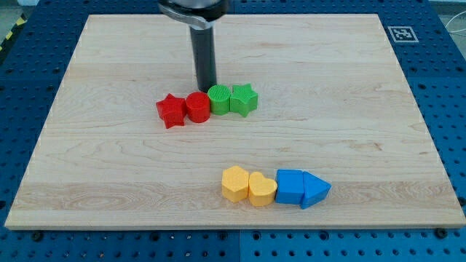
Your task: Move the green circle down a bit
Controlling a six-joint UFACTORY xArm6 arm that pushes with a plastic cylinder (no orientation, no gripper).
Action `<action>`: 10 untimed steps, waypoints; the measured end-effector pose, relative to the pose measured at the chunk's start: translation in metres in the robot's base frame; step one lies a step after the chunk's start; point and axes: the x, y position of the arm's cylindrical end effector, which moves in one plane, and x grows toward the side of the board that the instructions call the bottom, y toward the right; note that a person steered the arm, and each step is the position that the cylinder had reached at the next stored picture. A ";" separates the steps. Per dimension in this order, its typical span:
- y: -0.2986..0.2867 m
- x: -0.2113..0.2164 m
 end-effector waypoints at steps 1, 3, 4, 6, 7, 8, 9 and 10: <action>0.015 0.027; 0.017 0.031; 0.017 0.006; 0.017 0.006; 0.017 0.016; 0.010 0.029; 0.005 0.039; 0.001 0.030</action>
